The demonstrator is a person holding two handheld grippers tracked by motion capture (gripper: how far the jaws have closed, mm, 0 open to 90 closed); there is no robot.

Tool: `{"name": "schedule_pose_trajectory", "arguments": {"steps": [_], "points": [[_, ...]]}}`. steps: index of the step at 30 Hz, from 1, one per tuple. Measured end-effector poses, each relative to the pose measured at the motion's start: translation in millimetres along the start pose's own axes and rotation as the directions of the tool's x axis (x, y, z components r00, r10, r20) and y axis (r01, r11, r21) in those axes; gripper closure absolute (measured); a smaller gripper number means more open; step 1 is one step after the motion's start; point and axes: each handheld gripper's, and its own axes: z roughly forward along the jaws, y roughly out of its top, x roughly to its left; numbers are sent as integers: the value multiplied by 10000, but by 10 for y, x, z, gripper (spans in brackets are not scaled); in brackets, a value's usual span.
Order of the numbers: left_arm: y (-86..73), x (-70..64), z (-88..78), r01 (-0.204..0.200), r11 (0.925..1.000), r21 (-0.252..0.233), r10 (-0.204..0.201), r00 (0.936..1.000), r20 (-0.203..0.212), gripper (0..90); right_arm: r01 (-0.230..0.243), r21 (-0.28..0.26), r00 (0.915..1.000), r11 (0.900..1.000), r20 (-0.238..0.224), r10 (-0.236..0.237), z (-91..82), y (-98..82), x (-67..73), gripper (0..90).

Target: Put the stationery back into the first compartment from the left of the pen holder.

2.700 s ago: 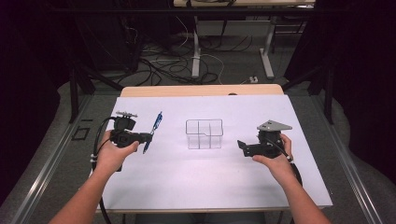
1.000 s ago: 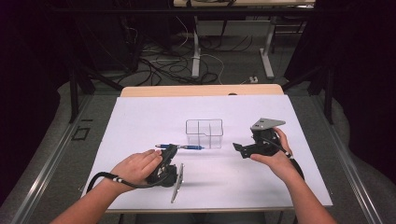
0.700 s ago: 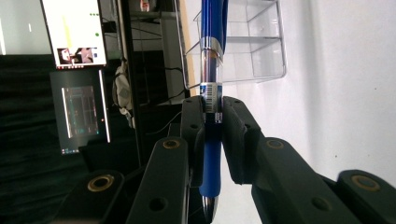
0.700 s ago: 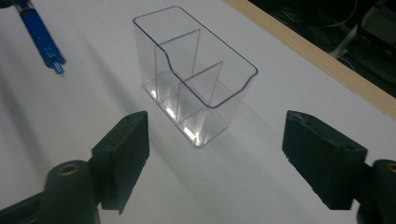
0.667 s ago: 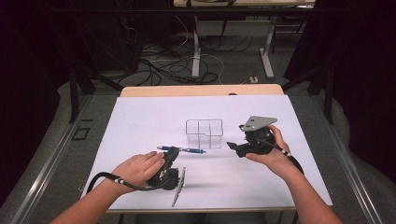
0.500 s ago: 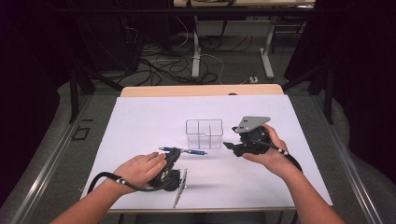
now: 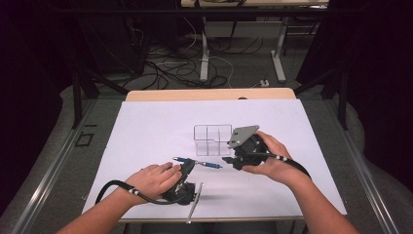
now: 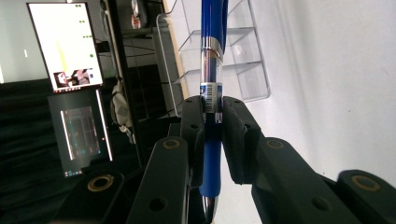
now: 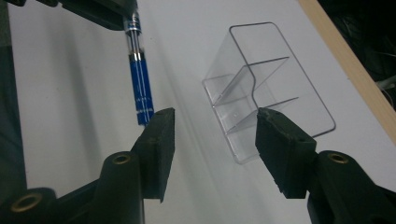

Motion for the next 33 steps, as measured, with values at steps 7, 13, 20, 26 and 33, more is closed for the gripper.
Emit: {"name": "schedule_pose_trajectory", "arguments": {"steps": [7,13,20,26,33], "points": [[93,-67,67,-373,9993,-82,374,9992,165,793,77,464,9926,9989,-1214,-20,165,102,94,609],[208,-96,94,-861,9963,-70,863,9957,336,793,140,1023,9864,9947,-1645,30,278,142,138,623],[283,-104,122,-1039,9945,-157,1045,9936,434,793,148,1707,9767,9852,-2134,223,393,162,214,663],[331,-104,120,-1243,9921,-193,1252,9909,504,793,446,2142,9739,9758,-2268,53,474,172,252,708],[347,-107,112,-1244,9920,-231,1254,9909,491,793,481,2339,9756,9711,-2196,45,539,196,264,753]]}}
